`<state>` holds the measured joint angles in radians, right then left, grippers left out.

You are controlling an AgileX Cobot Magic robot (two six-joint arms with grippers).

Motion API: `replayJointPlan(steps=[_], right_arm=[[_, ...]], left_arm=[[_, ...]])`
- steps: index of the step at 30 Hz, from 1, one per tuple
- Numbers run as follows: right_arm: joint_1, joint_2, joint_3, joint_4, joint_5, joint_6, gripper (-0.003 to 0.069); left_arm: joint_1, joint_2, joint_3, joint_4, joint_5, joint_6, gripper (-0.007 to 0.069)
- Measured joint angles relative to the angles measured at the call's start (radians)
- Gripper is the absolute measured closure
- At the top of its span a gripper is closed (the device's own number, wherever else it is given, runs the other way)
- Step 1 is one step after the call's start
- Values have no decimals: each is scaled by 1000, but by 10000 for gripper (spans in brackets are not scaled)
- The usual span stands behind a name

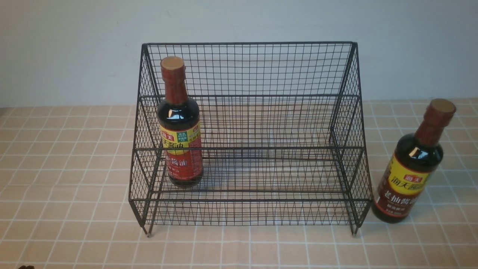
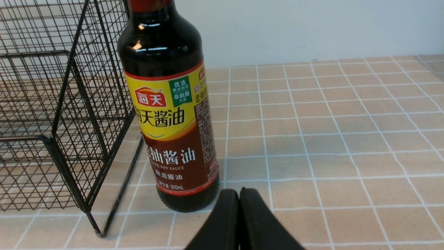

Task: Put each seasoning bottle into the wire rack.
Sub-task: Use the right arm to grab the condiment bottle closest to it

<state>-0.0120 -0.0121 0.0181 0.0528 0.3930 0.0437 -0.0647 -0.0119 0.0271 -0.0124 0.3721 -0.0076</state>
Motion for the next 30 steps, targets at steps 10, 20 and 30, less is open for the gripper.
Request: replayJointPlan(steps=[10, 20, 30], right_arm=[[0, 0, 0, 0, 0, 0, 673], [0, 0, 0, -2, -4, 0, 673], [0, 0, 10, 270, -330, 0, 673]], left_arm=[[0, 0, 0, 0, 0, 0, 631], [0, 0, 0, 0, 0, -5, 631], [0, 0, 0, 0, 0, -8, 631]])
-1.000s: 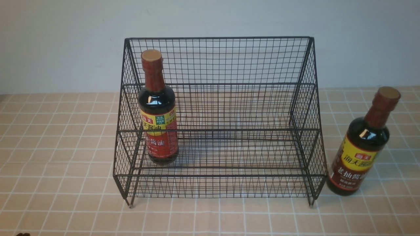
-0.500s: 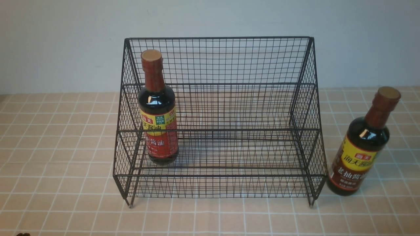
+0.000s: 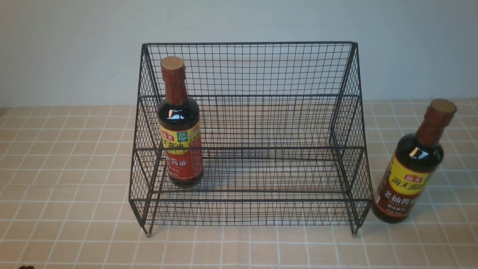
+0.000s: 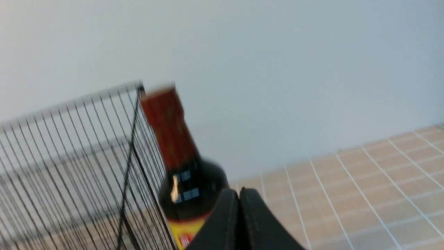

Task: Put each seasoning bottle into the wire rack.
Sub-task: Use the right arm to grab the condiment bottle closest to it

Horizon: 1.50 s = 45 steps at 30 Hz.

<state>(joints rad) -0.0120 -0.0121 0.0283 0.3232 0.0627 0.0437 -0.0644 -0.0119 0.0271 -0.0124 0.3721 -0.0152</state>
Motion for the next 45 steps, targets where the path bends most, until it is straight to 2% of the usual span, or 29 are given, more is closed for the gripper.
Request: replayJointPlan(steps=[2, 9, 13, 16, 21, 28, 31, 32, 36, 41, 45], right_arm=[[0, 0, 0, 74, -69, -8, 673], [0, 0, 0, 124, -107, -44, 673], [0, 0, -19, 150, -163, 5, 673], [0, 29, -99, 107, -133, 16, 671], [0, 243, -312, -34, -20, 19, 630], [18, 557, -498, -86, 95, 18, 495], [98, 683, -538, -90, 93, -22, 398], [104, 690, -539, -91, 91, -27, 386], [183, 813, -542, -97, 23, -96, 272], [192, 943, -542, -97, -81, -109, 139], [192, 1024, -542, -97, -142, -113, 85]], left_arm=[[1, 0, 0, 0, 0, 0, 631], [1, 0, 0, 0, 0, 0, 631], [1, 0, 0, 0, 1, 0, 631], [1, 0, 0, 0, 1, 0, 631], [1, 0, 0, 0, 1, 0, 631], [1, 0, 0, 0, 2, 0, 631], [1, 0, 0, 0, 2, 0, 631], [1, 0, 0, 0, 2, 0, 631], [1, 0, 0, 0, 3, 0, 631], [1, 0, 0, 0, 3, 0, 631], [1, 0, 0, 0, 3, 0, 631]])
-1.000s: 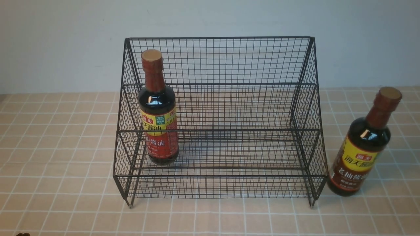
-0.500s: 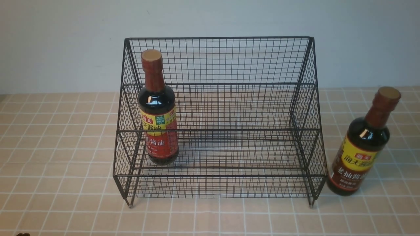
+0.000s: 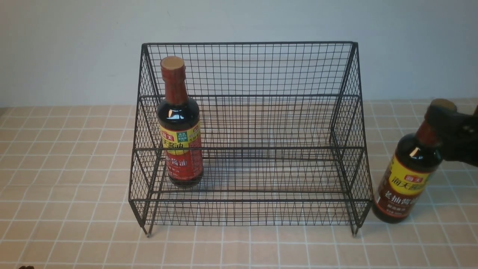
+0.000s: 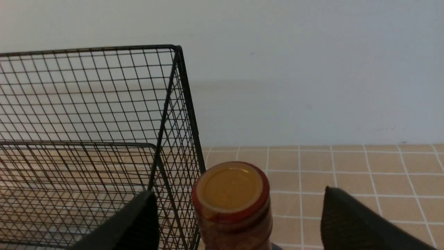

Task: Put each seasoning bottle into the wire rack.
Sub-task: Use the right arm to grab the condiment bottle closest to it, then use the right arm to put the condiment bottle back on the shelf

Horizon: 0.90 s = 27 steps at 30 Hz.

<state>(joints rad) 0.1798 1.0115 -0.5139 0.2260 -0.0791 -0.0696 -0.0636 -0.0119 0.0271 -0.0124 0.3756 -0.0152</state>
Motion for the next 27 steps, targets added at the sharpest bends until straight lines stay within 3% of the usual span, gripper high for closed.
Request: replayJointPlan(steps=[11, 14, 18, 21, 27], right_arm=[[0, 193, -5, 0, -184, -66, 80], [0, 264, -9, 0, -210, -70, 157], [1, 292, -10, -25, -223, -72, 391], [2, 265, -16, -74, -183, -69, 390], [2, 147, -139, -131, 90, -75, 390]], left_arm=[[0, 0, 0, 0, 0, 0, 631], [0, 0, 0, 0, 0, 0, 631], [0, 0, 0, 0, 0, 0, 631], [0, 0, 0, 0, 0, 0, 631], [0, 0, 0, 0, 0, 0, 631]])
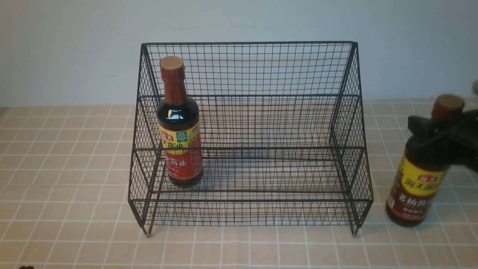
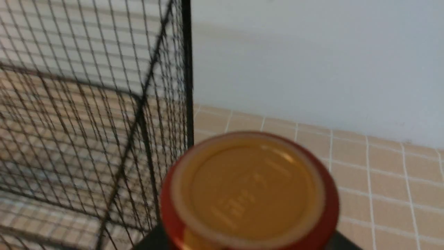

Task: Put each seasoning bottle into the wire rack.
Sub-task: Use the right arm to put the condiment bottle back on the shelf

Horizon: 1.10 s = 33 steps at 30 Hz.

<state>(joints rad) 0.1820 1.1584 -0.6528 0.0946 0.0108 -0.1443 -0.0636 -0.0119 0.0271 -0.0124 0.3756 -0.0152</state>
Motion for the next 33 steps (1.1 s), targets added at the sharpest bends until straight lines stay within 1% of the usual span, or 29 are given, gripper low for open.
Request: replayJointPlan(steps=[2, 5, 10, 12, 14, 17, 18, 19, 20, 21, 23, 27, 33], right_arm=[[0, -44, -89, -4, 82, 1, 390], [0, -77, -200, -5, 147, 1, 391], [1, -87, -361, 7, 213, 2, 391], [21, -87, -400, 23, 229, 2, 391], [73, -86, -425, 27, 232, -3, 391], [166, -72, -441, 30, 215, -3, 391], [210, -56, -447, 35, 198, -2, 391], [218, -53, -447, 37, 195, -2, 391], [274, -19, -450, 45, 162, 0, 391], [280, -14, -450, 47, 157, 2, 391], [327, 41, -450, 49, 103, 3, 392], [340, 132, -450, 48, 1, 3, 392], [340, 221, -450, 46, -69, 2, 394]], left_arm=[[0, 0, 0, 0, 0, 0, 631], [0, 0, 0, 0, 0, 0, 631], [0, 0, 0, 0, 0, 0, 631], [0, 0, 0, 0, 0, 0, 631], [0, 0, 0, 0, 0, 0, 631], [0, 0, 0, 0, 0, 0, 631], [0, 0, 0, 0, 0, 0, 631], [0, 0, 0, 0, 0, 0, 631], [0, 0, 0, 0, 0, 0, 631], [0, 0, 0, 0, 0, 0, 631], [0, 0, 0, 0, 0, 0, 631], [0, 0, 0, 0, 0, 0, 631], [0, 0, 0, 0, 0, 0, 631]])
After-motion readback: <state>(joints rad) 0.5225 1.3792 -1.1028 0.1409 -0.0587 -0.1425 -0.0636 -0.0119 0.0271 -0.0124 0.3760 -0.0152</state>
